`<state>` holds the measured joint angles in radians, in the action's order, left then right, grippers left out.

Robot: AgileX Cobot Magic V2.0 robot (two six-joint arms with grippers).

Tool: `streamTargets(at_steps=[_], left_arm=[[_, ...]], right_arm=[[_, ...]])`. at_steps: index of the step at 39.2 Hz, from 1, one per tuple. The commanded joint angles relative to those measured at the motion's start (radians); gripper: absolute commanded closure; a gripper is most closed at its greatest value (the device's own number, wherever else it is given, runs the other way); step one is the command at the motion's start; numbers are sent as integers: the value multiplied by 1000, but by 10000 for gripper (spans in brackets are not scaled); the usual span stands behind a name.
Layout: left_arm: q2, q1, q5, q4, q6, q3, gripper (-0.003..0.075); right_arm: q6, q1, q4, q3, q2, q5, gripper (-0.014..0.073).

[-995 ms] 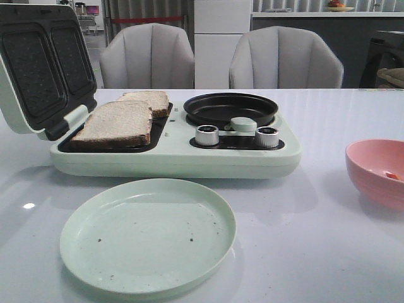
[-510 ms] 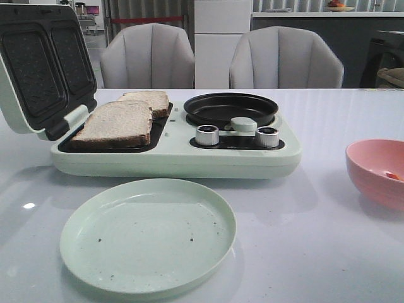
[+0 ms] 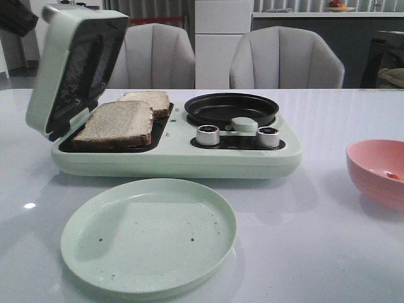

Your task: Make breakfast with bread and shrimp

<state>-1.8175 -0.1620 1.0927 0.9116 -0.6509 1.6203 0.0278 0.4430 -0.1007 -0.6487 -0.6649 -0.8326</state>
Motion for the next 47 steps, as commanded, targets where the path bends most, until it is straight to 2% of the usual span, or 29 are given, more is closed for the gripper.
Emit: streamTargets(at_steps=[1,10,16,28,35,41,47], left_arm=[[103,37,-4,65,-15,13,620],[264,134,-87,48,-60,-137,620],[388,237,-110,41,-116,-260,620],[654,459,-165,-105,-114,-469,619],[828,528,-260,-295,57,-584,618],[966,527,-330,-508,244,-677,618],[1087,527,-379,-612,353,-764,619]], right_arm=[[1,-3,2,-28,3,66,36],[1,-3,2,-28,3,66,36],[1,-3,2,-28,3,66,36],[1,-3,2,-28,3,66,36],[1,-3,2,-28,3,66,36],[1,-3,2,-28,3,66,36],[1,-3,2,-28,3,70,36]])
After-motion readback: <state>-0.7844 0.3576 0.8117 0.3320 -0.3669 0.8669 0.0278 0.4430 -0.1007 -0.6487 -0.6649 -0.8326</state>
